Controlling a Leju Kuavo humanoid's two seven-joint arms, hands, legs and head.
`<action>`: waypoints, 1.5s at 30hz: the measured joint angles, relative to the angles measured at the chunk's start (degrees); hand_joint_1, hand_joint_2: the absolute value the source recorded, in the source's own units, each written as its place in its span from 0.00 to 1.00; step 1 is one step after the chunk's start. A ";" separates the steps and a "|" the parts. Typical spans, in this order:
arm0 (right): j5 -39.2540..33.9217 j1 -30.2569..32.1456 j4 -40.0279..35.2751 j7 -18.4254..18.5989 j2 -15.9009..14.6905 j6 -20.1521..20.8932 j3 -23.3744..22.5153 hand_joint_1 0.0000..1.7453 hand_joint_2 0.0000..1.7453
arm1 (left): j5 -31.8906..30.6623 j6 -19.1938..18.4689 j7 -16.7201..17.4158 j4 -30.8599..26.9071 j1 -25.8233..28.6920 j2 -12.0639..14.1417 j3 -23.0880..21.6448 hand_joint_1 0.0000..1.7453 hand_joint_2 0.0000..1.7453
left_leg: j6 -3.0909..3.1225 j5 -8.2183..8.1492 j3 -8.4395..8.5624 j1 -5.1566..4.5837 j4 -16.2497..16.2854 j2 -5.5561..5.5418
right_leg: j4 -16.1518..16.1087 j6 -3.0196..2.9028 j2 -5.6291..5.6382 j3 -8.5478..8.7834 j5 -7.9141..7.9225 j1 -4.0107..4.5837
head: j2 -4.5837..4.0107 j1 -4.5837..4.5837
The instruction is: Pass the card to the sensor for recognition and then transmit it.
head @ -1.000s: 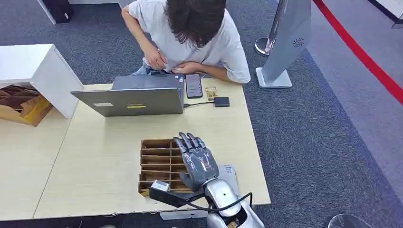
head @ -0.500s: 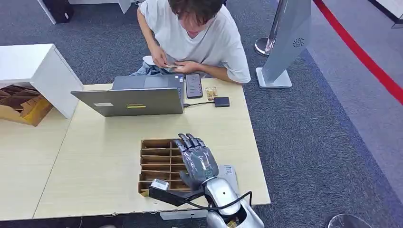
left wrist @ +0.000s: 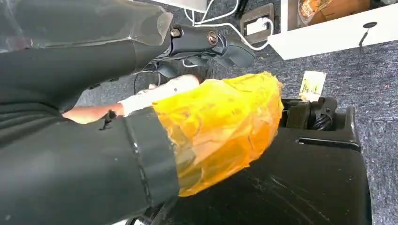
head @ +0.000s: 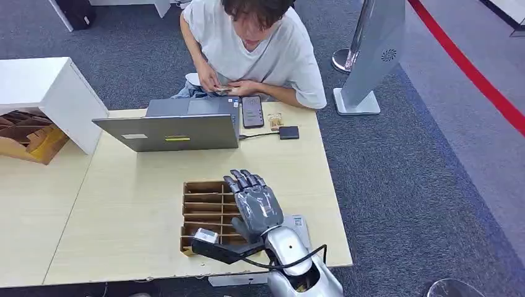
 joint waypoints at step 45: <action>-3.76 -2.94 2.08 1.09 1.49 1.25 -0.61 0.13 1.00 | -1.18 -1.18 -0.59 -0.85 -0.38 0.00 0.00 0.00 0.00 | 0.00 0.00 0.00 0.00 0.00 0.00 | 0.00 0.00 0.00 0.00 0.00 0.00 | 0.00 0.00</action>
